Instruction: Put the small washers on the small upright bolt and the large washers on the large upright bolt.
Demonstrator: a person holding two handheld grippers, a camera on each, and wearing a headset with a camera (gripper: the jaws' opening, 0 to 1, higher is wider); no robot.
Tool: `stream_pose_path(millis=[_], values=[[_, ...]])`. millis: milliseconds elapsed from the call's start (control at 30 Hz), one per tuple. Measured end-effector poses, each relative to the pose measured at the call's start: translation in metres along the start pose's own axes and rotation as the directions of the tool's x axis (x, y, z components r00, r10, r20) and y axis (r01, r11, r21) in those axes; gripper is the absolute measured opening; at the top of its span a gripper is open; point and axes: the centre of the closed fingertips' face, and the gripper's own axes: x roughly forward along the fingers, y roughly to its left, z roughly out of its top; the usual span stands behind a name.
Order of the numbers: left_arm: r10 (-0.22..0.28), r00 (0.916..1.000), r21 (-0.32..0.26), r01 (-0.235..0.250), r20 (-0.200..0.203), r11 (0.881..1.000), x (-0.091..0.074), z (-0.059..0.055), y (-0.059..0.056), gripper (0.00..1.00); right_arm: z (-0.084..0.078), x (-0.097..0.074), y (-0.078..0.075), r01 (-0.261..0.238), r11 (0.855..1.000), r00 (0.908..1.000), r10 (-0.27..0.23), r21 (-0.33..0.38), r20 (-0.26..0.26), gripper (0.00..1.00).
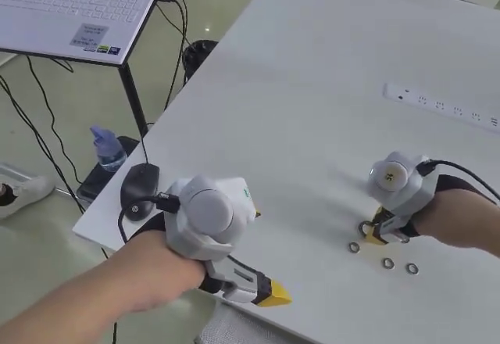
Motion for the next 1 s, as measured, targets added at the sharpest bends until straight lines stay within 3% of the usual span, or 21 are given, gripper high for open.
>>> stream_pose_path(millis=[667,867,1000], values=[[0.002,1.0000,0.008,-0.002,-0.004,1.000,0.002,0.004,0.005,0.77,-0.011,-0.040,0.002,-0.002,1.000,1.0000,0.002,0.019,0.001,0.22],[0.000,1.0000,0.014,0.000,-0.001,1.000,0.004,0.006,0.003,0.78,-0.010,-0.057,-0.007,0.009,0.999,0.9999,-0.009,0.031,0.011,0.22],[-0.002,1.0000,0.016,0.002,-0.002,1.000,0.005,0.007,0.002,0.77,-0.011,-0.067,-0.016,0.027,1.000,0.9996,-0.027,-0.003,-0.007,0.22]])
